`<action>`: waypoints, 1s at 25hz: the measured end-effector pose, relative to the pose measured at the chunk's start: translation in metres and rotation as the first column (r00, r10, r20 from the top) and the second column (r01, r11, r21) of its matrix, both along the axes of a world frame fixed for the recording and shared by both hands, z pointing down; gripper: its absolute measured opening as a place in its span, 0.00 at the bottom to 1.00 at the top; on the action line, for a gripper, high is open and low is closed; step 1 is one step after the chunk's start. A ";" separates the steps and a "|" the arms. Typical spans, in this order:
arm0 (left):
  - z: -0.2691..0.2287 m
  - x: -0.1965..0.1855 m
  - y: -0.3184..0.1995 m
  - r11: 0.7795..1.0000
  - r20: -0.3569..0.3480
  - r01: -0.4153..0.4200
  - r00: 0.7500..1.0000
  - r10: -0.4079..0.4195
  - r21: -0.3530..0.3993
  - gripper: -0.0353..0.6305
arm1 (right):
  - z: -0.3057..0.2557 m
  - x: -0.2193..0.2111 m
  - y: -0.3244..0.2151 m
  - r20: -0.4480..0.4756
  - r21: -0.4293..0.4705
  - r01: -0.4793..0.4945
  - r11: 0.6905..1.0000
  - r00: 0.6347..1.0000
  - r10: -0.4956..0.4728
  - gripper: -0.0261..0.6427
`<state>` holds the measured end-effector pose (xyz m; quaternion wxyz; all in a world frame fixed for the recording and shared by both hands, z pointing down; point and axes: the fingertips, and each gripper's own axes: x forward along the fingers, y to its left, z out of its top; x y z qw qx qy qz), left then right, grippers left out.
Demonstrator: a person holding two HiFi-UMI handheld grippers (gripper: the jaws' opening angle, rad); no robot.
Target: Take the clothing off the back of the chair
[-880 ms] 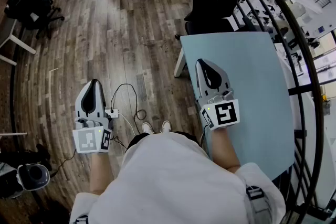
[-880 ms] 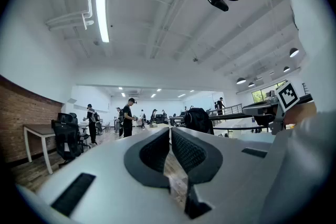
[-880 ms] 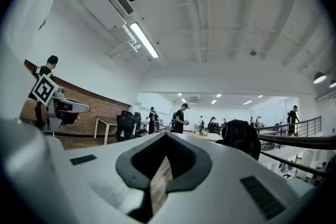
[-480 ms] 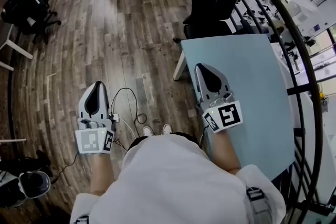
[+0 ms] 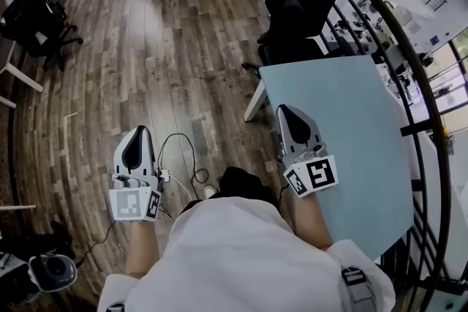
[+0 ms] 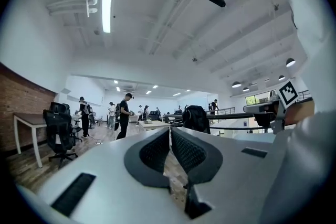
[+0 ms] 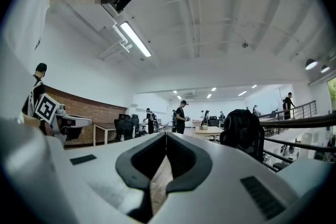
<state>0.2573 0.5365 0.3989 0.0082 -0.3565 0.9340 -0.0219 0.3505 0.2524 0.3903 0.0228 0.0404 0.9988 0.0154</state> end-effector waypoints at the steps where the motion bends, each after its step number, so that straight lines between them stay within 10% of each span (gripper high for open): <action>1: 0.000 -0.004 0.003 1.000 0.000 -0.003 1.000 0.003 0.007 0.10 | 0.003 -0.001 0.000 -0.007 -0.010 -0.009 1.000 1.000 0.009 0.07; 9: 0.010 -0.068 -0.014 1.000 -0.025 -0.025 0.999 0.025 -0.003 0.10 | 0.020 -0.052 -0.035 -0.031 -0.024 -0.064 0.998 0.998 0.063 0.07; 25: -0.010 -0.291 -0.282 0.963 -0.039 -0.264 0.964 0.262 -0.060 0.10 | 0.023 -0.296 -0.225 0.004 -0.088 -0.081 0.993 0.997 0.081 0.07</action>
